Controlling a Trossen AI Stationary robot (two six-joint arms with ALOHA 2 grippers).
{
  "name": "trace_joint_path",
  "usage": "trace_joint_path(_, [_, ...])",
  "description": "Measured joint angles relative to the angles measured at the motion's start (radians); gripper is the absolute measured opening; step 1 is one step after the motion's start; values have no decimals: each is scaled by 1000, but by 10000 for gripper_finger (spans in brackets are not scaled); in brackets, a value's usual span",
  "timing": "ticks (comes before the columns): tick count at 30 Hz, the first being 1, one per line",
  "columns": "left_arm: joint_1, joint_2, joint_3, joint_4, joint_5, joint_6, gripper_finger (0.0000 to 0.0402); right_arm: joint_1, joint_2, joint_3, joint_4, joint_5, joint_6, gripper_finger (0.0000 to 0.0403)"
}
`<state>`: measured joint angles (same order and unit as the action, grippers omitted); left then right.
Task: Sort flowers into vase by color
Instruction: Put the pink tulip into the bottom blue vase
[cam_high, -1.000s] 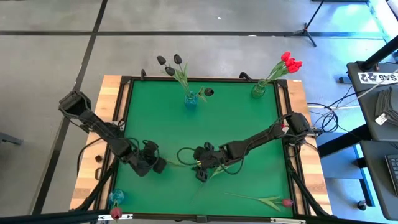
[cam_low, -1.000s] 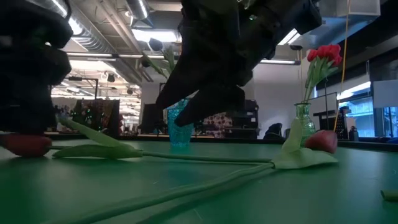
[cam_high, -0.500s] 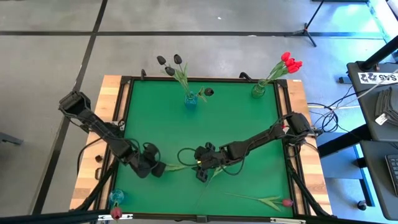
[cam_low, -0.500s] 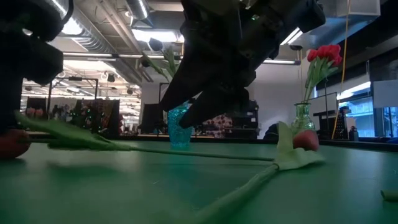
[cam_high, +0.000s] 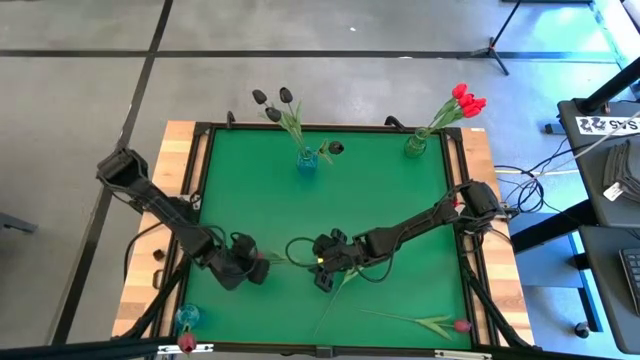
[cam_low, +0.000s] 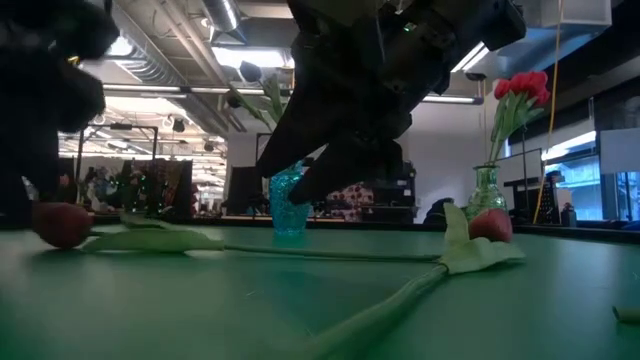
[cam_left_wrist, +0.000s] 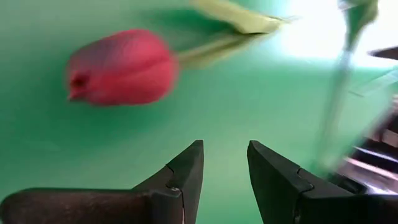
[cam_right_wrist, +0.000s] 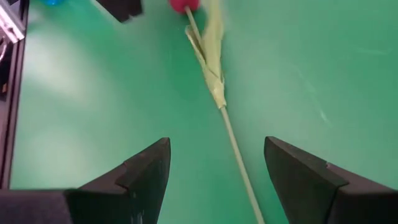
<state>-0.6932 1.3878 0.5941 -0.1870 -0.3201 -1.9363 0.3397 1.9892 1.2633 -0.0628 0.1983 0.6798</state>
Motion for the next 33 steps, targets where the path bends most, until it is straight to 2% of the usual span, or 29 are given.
trace_joint_path(6, [61, 88, 0, -43, 13, 12, 121, 0, 0, 0, 2, 28, 1, 257])
trace_joint_path(10, [118, 95, 4, -74, 7, 45, 121, 0, 0, 0, 2, 30, 25, 257])
trace_joint_path(14, [201, 65, 0, -192, -114, 72, 121, 0, 0, 0, 3, 46, 50, 257])
trace_joint_path(18, [308, 28, 0, -361, -160, 44, 121, 0, 0, 0, 11, 46, 70, 257])
trace_joint_path(21, [395, -3, -2, -448, -117, -10, 121, 0, -3, 0, 9, 31, 90, 257])
trace_joint_path(25, [423, -25, -2, -373, -13, -32, 121, 0, -19, 0, 3, 9, 107, 257])
trace_joint_path(27, [391, -25, -1, -313, -14, -106, 121, 0, -23, 1, 9, 9, 107, 257])
trace_joint_path(31, [328, -25, -1, -283, -126, -355, 122, 0, -33, 23, -21, 10, 104, 257])
trace_joint_path(33, [313, -24, -1, -279, -140, -445, 122, 0, -35, 32, -30, 11, 102, 257])
